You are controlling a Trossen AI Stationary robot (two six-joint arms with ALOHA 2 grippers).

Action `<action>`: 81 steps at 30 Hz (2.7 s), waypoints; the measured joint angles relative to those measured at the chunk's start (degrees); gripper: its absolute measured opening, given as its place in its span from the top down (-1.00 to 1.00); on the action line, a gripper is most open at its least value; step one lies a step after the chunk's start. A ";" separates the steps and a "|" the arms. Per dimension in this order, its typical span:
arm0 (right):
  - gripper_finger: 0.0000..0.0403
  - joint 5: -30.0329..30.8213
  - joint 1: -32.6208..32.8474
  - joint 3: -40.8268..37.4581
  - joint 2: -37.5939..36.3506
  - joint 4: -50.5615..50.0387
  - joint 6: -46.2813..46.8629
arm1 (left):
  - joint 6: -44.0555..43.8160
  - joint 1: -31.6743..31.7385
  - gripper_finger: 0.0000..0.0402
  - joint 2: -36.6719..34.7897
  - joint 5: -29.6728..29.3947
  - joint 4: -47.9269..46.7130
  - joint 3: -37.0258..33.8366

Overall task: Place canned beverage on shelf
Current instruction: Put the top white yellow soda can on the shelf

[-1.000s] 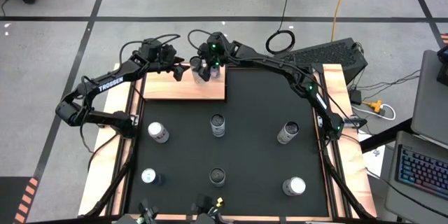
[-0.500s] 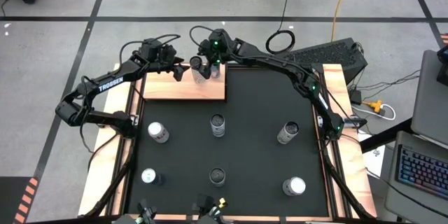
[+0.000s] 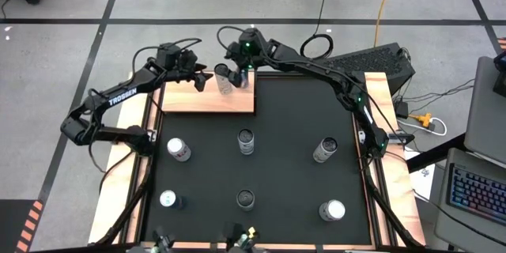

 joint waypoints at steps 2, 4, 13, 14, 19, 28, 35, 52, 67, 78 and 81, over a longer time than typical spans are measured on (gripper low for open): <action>-0.72 0.01 0.00 0.00 0.00 -1.32 -0.97 | 0.00 0.05 -0.30 -1.38 0.00 -0.31 0.45; -0.72 0.04 0.02 0.00 0.00 -1.88 -2.32 | 0.00 0.04 -0.30 -2.86 0.08 -0.34 1.11; -0.63 1.07 0.49 0.02 0.00 -7.04 -4.26 | 0.20 0.05 -0.30 -8.70 0.26 -6.41 2.62; -0.60 2.23 0.62 0.02 0.00 -7.55 -4.80 | 0.30 0.06 -0.30 -9.09 0.28 -6.43 2.62; -0.42 4.54 0.76 0.02 0.00 -7.44 -5.32 | 0.33 0.04 -0.30 -10.05 0.42 -6.32 2.62; -0.09 4.66 0.94 0.02 0.00 -6.83 -2.10 | 0.35 0.04 -0.30 -10.01 0.42 -6.50 2.62; 0.10 8.66 1.08 0.02 0.04 -5.13 3.14 | 0.35 0.05 -0.30 -10.01 0.39 -6.49 2.62; 0.25 9.29 2.59 0.02 0.04 -5.70 7.29 | 0.35 0.06 -0.30 -10.01 0.35 -6.51 2.62; 0.93 9.18 3.15 0.04 0.04 -6.91 7.88 | 0.33 0.05 -0.30 -9.99 0.29 -6.61 2.62; 1.00 8.81 5.24 0.07 -3.08 -8.70 8.49 | 0.33 0.07 -0.30 -9.95 0.15 -8.26 2.60; 1.00 4.52 6.40 0.07 -3.13 -8.76 8.32 | 0.31 0.06 -0.30 -9.95 0.14 -8.07 2.60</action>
